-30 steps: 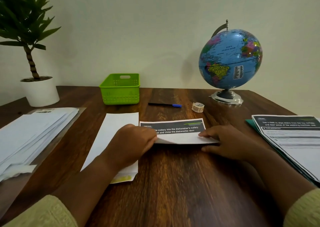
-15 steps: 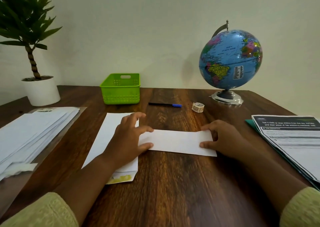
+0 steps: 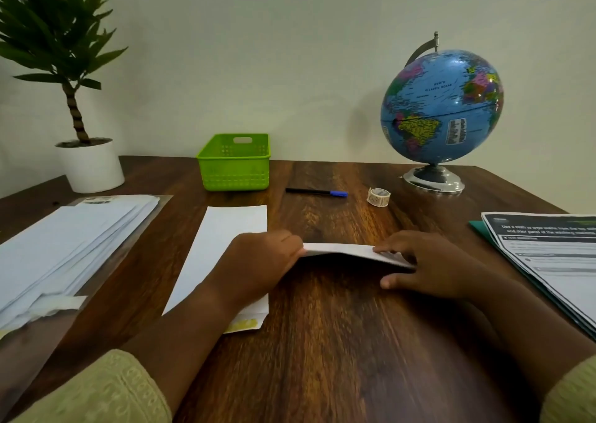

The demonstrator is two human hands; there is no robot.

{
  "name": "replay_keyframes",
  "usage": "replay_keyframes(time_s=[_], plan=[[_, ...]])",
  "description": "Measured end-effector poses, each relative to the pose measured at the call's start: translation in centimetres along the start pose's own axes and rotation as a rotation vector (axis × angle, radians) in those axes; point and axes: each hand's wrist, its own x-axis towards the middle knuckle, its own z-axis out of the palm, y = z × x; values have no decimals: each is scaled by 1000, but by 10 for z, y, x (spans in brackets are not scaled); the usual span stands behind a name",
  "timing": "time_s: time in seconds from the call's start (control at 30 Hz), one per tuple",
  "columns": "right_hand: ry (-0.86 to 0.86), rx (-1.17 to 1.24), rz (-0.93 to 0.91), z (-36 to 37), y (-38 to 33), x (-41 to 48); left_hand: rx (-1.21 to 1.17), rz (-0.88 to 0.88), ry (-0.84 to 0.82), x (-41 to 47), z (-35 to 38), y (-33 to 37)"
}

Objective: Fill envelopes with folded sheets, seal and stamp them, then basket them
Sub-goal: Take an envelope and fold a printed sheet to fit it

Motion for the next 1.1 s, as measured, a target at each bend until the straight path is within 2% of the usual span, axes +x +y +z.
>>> replay_keyframes(time_s=[0.1, 0.17, 0.27, 0.37, 0.5, 0.57, 0.7, 0.77, 0.83, 0.9, 0.97, 1.03, 1.1], plan=[[159, 61, 10, -2, -4, 1, -42, -105, 188, 3, -11, -2], [282, 143, 64, -2, -6, 2, -158, -183, 277, 4, -20, -12], [375, 277, 121, -1, -11, 1, -389, -330, 289, -4, -32, -43], [375, 339, 170, -1, -14, 1, -511, -407, -38, -29, -36, -80], [424, 458, 201, 1, -18, 3, -596, -377, -664, -42, -35, -90], [455, 532, 227, 1, -18, 5, -519, -408, -773, -36, -29, -77], [556, 596, 281, -2, -12, 5, -94, -472, -626, -18, -9, -44], [600, 682, 306, -3, -8, 3, 162, -460, -510, -12, 3, -27], [631, 801, 340, -3, -3, 2, 296, -486, -362, -7, 8, -12], [613, 947, 375, -3, 1, 0, 294, -510, -238, -3, 9, -5], [567, 1101, 416, -4, 4, 0, 106, -509, -182, -3, 9, -7], [523, 1238, 474, -5, 9, 1, -149, -494, -272, -5, 5, -8], [489, 1366, 507, -6, 13, 3, -234, -470, -443, -5, 1, -5]])
